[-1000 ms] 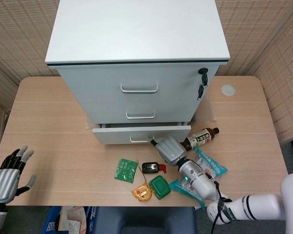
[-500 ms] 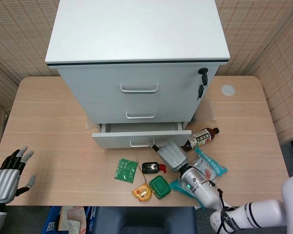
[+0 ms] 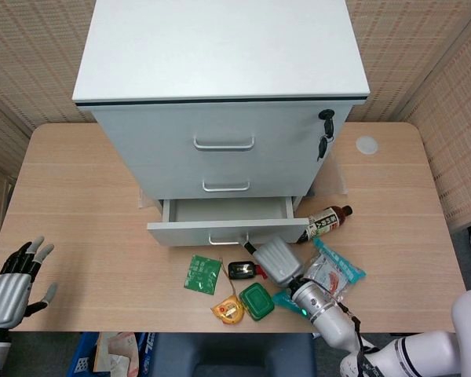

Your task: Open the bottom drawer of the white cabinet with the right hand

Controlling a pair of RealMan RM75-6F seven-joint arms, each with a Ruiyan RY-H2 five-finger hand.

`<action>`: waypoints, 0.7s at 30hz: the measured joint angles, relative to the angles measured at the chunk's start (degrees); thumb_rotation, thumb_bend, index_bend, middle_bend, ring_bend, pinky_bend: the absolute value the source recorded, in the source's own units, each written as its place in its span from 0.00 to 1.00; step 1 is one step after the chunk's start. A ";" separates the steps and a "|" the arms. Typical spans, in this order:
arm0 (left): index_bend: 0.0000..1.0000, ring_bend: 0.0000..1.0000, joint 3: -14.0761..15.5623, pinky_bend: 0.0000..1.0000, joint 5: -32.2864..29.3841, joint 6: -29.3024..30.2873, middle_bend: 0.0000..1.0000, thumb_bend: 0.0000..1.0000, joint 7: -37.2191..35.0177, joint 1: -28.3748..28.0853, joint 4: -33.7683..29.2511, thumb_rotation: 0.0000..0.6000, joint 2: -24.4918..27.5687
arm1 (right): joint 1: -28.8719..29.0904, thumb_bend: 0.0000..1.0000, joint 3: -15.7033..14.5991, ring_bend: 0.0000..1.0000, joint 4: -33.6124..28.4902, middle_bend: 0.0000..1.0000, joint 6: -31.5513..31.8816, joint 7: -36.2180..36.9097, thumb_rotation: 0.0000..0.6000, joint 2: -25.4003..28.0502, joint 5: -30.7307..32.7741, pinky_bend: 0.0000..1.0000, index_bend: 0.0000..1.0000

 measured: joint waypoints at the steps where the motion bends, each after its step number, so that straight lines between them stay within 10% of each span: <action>1: 0.11 0.03 0.01 0.12 0.03 0.01 0.00 0.36 -0.02 0.00 0.02 1.00 -0.01 | -0.17 0.51 -0.11 0.85 -0.21 0.78 0.08 -0.19 1.00 0.01 -0.15 0.89 0.11; 21: 0.11 0.03 0.04 0.12 0.18 -0.01 0.00 0.36 0.10 -0.04 0.02 1.00 -0.10 | -1.96 0.51 -1.68 0.85 -3.70 0.78 0.51 -2.55 1.00 0.51 -3.31 0.89 0.11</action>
